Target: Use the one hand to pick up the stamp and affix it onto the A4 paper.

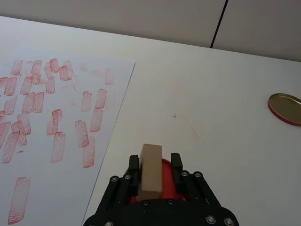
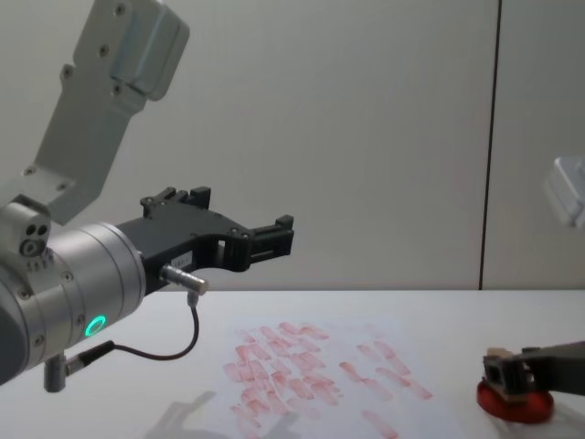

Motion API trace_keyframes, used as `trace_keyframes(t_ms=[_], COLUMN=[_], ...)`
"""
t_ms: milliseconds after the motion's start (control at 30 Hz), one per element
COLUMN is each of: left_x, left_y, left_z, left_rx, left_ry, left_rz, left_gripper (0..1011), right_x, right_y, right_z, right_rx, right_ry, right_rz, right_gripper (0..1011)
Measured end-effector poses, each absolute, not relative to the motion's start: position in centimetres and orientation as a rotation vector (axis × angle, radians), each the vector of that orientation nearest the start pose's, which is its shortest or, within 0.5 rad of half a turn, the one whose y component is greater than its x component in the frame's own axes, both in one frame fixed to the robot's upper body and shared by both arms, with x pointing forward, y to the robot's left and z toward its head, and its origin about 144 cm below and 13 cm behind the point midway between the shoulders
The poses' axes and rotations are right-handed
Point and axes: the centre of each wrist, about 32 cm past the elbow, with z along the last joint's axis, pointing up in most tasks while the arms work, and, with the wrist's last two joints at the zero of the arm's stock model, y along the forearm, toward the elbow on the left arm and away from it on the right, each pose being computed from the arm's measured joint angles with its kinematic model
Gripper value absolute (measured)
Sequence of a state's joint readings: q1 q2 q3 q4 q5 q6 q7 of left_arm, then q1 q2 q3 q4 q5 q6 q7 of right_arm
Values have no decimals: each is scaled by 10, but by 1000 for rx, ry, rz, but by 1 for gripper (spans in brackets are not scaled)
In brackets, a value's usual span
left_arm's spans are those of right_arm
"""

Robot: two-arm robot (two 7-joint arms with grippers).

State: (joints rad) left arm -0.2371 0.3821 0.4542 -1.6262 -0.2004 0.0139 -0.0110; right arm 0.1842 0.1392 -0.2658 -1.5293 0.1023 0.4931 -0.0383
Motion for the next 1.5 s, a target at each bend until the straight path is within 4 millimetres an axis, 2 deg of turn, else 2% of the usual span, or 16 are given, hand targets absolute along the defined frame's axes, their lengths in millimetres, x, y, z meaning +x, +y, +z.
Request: trace_keyframes(t_ms=[133, 233, 1033, 1500], left_x=[492, 492, 492, 492], left_y=[198, 198, 198, 198], left_z=[1204, 1204, 1204, 1204], left_rx=[61, 61, 61, 61], left_ry=[-268, -268, -268, -268], left_rz=[1124, 1124, 1124, 1124], left_gripper=[993, 993, 993, 993], right_x=[501, 501, 497, 495], right_y=[-186, -186, -192, -195], right_z=[1179, 1179, 1195, 1189], right_rx=[-395, -395, -357, -407], right_ry=[191, 191, 134, 184], right_rz=[-1360, -1362, -1406, -1388], right_gripper=[297, 244, 235, 235])
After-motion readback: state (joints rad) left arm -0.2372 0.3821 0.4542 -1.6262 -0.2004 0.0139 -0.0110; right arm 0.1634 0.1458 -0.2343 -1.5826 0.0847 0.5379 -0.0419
